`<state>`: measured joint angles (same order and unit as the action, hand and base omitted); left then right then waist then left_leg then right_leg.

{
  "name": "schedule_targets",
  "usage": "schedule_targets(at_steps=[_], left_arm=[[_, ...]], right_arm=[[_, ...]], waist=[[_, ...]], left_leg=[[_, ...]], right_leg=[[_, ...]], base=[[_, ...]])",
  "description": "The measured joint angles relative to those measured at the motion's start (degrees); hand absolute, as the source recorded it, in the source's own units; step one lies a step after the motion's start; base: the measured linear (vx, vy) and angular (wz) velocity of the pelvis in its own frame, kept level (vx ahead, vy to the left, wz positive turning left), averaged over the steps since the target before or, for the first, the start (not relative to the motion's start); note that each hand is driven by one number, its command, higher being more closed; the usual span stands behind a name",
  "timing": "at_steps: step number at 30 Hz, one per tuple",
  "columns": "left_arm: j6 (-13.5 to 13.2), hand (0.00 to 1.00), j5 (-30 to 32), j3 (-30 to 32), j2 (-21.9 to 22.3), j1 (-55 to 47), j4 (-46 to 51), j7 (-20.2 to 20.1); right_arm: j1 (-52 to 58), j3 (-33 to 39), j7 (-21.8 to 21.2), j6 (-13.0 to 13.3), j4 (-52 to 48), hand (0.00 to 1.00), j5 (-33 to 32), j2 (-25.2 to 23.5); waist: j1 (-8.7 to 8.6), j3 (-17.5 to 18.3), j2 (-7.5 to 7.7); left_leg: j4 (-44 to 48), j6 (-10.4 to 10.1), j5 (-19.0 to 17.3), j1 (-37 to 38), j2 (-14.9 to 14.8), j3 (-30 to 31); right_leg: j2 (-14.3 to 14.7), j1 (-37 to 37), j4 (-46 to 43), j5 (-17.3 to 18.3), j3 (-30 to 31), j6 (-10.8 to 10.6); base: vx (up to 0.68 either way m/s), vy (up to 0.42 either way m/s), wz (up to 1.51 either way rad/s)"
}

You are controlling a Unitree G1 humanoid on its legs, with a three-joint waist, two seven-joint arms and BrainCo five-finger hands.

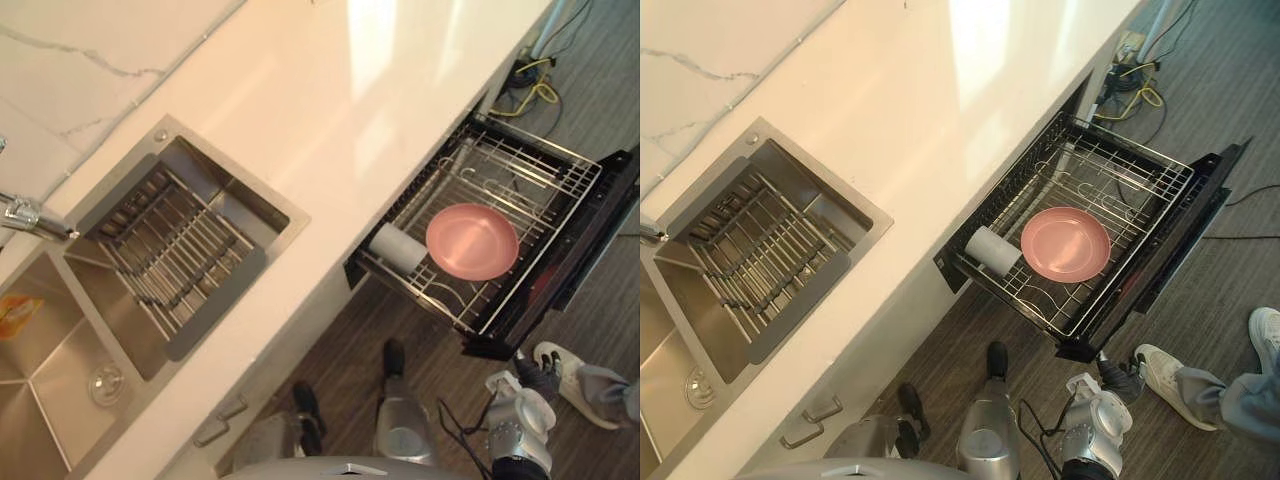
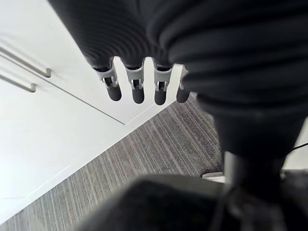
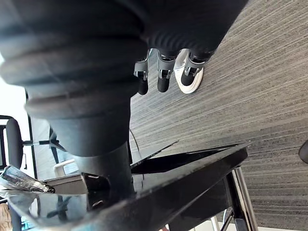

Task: Walk over to the sink, pick up the cup, carry it to the dishwasher, place the cup inside the dishwasher, then close the dishwasher door

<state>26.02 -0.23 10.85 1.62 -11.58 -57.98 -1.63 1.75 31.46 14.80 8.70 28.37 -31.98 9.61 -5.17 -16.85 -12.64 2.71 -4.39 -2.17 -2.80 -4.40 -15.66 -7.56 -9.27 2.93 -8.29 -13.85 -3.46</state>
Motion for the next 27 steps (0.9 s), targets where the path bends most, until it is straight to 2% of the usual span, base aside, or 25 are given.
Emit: schedule_targets(at_steps=[3, 6, 8, 11, 13, 14, 15, 16, 17, 18, 21, 24, 25, 27], left_arm=[[0.24, 0.00, -3.74, -1.01, -0.99, 0.23, 0.06, 0.05], [-0.35, 0.00, -4.71, -0.96, -1.03, 0.26, -0.07, 0.16], [-1.25, 0.00, -4.72, -0.92, -1.03, 0.27, -0.20, 0.16], [-2.63, 0.00, -4.71, -0.90, -0.89, 0.24, -0.74, -0.39], [-3.81, 0.00, -4.73, -0.24, -0.63, -0.01, -1.40, -1.34], [-4.33, 0.00, -4.73, 0.32, -0.54, -0.40, -1.42, -1.77], [-5.05, 0.00, -4.72, 0.39, -0.33, -1.31, -1.68, -2.16], [-5.42, 0.00, -4.70, 0.43, -0.42, -1.11, -2.21, -2.28], [-6.40, 0.00, -4.72, 0.36, -0.09, -1.12, -2.26, -2.35], [-6.91, 0.00, -4.73, 0.37, -0.44, -1.14, -2.26, -2.41], [-7.72, 0.00, -4.82, 0.32, -0.35, -1.16, -2.27, -2.42], [-7.89, 0.00, -6.11, 0.35, -0.23, -1.16, -2.34, -2.32], [-8.02, 0.00, -6.46, 0.35, -0.17, -1.16, -2.35, -2.32], [-8.07, 0.00, -7.11, 0.33, -0.15, -1.16, -2.36, -2.35]], right_arm=[[-0.46, -0.13, -1.72, 1.02, 1.99, 0.00, -1.51, 1.35], [-1.43, -2.51, -2.47, 1.37, 2.49, 0.00, -1.48, 3.17], [-3.62, -4.21, -3.14, 1.40, 2.52, 0.00, -1.43, 3.91], [-6.74, -5.92, -4.37, 1.16, 3.26, 0.00, -0.95, 6.19], [-8.46, -6.48, -4.66, 0.78, 4.28, 0.00, 0.61, 7.36], [-9.32, -7.11, -5.50, 0.70, 4.24, 0.00, 0.97, 7.50], [-9.85, -8.68, -7.41, 0.73, 3.89, 0.00, 0.97, 8.24], [-10.50, -9.08, -8.58, 0.88, 3.87, 0.00, 0.98, 8.27], [-11.82, -10.58, -10.33, 0.94, 3.56, 0.00, 1.00, 8.84], [-13.71, -11.29, -11.45, 1.17, 3.58, 0.00, 1.06, 9.32], [-17.80, -11.02, -11.06, 1.04, 5.25, 0.00, 0.97, 9.46], [-19.79, -12.09, -11.05, 0.68, 6.04, 0.00, 1.01, 10.46], [-21.19, -13.47, -10.97, 0.06, 6.41, 0.00, 1.01, 11.52], [-23.27, -14.00, -10.89, -0.54, 7.34, 0.00, 1.01, 11.94]], waist=[[1.43, -0.01, 0.67], [1.91, -0.32, 1.16], [2.33, -0.23, 1.03], [4.20, -0.02, 0.73], [4.89, 0.20, 0.43], [4.84, 0.26, 0.34], [4.89, 1.15, -0.92], [5.24, 1.49, -1.40], [5.10, 1.60, -1.57], [5.10, 1.50, -0.84], [6.10, 1.62, -0.73], [6.57, 1.67, -1.06], [6.75, 1.64, -1.18], [6.82, 1.64, -1.29]], left_leg=[[-0.16, -0.93, 4.39, -1.28, 1.55, 2.42], [-1.94, -0.92, 9.44, -1.41, 3.33, 4.58], [-2.64, -0.81, 10.89, -1.75, 3.47, 5.02], [-2.85, -0.48, 12.08, -2.65, 3.46, 6.36], [-2.61, -0.29, 11.83, -2.99, 3.55, 6.55], [-1.24, 0.37, 9.48, -3.84, 3.47, 6.51], [-0.02, 1.97, 2.52, -4.75, 2.42, 6.56], [-0.04, 3.07, 2.56, -5.60, 2.01, 6.86], [-0.93, 3.32, 2.55, -5.77, 1.78, 7.01], [-2.91, 2.19, 3.27, -4.27, 2.64, 7.35], [-3.99, 0.50, 4.17, -4.81, 3.02, 8.55], [-4.72, -2.81, 6.20, -5.75, 3.00, 11.29], [-4.90, -4.69, 8.67, -6.29, 3.00, 12.49], [-4.95, -3.96, 10.40, -6.87, 3.28, 13.90]], right_leg=[[-1.51, 0.48, -0.04, -0.30, -2.78, -0.22], [-3.28, 1.43, -0.04, 0.82, -5.40, -0.38], [-3.42, 1.37, 0.01, 1.01, -6.13, 0.07], [-3.58, 1.09, -0.27, 1.01, -7.54, 0.10], [-3.89, 0.82, -0.99, 1.01, -8.18, 0.10], [-3.93, 0.04, -1.80, 1.00, -8.46, 0.08], [-2.42, -0.99, -2.10, 0.88, -8.59, -0.09], [-2.20, -1.18, -2.68, 0.11, -8.53, 0.29], [-2.97, -2.95, -9.51, 2.51, -6.93, 1.29], [-3.74, -2.45, -12.54, 6.90, -5.52, -0.04], [-4.30, -2.82, -12.25, 7.55, -7.04, -0.45], [-4.82, -3.79, -14.62, 8.84, -9.15, -0.18], [-5.39, -4.95, -16.74, 9.74, -10.13, -0.54], [-6.30, -5.95, -19.15, 11.28, -10.94, -0.48]], base=[[0.03, -0.026, 0.43], [-0.05, -0.024, 0.52], [-0.11, -0.001, 0.31], [-0.13, 0.000, 0.27], [-0.13, 0.025, 0.20], [-0.11, 0.059, -0.02], [-0.09, 0.080, -0.14], [-0.11, 0.087, -0.13], [-0.04, 0.080, 0.12], [-0.04, 0.052, 0.23], [0.00, -0.001, 0.26], [0.00, -0.038, 0.34], [0.01, -0.073, 0.28], [0.00, -0.073, 0.32]])
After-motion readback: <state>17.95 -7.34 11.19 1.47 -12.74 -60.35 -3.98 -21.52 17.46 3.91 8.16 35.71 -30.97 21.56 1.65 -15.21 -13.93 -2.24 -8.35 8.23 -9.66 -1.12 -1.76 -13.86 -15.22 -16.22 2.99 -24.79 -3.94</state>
